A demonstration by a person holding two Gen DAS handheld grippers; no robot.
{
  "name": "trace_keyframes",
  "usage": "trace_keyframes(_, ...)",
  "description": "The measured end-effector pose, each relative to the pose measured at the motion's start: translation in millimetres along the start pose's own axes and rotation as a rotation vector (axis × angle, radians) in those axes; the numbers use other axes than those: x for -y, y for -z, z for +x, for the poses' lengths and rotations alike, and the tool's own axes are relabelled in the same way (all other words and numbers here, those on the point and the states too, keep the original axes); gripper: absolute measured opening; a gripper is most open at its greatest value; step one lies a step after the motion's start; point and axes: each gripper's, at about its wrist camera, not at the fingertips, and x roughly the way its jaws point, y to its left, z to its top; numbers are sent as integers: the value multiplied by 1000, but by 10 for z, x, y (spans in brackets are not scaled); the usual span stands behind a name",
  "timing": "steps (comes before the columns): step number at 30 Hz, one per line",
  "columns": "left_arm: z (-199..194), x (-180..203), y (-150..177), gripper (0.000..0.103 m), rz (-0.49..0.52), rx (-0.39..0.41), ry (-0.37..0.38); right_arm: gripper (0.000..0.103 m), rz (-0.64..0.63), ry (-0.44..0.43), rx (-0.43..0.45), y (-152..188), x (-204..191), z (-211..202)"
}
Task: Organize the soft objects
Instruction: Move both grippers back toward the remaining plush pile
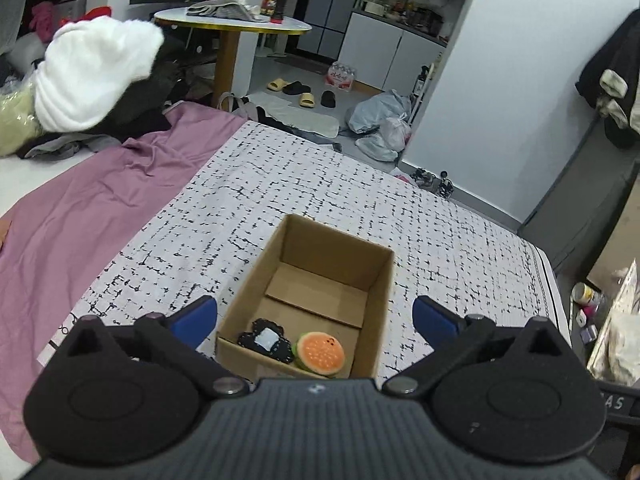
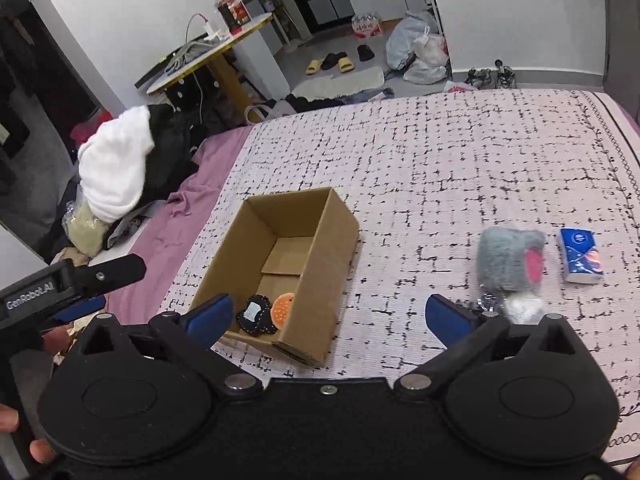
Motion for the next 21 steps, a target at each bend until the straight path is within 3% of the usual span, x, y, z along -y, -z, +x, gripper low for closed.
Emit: trace_keyframes(21,-190,561,534,103,69,-15,-33,103,-48,-8,86,334,513,-500)
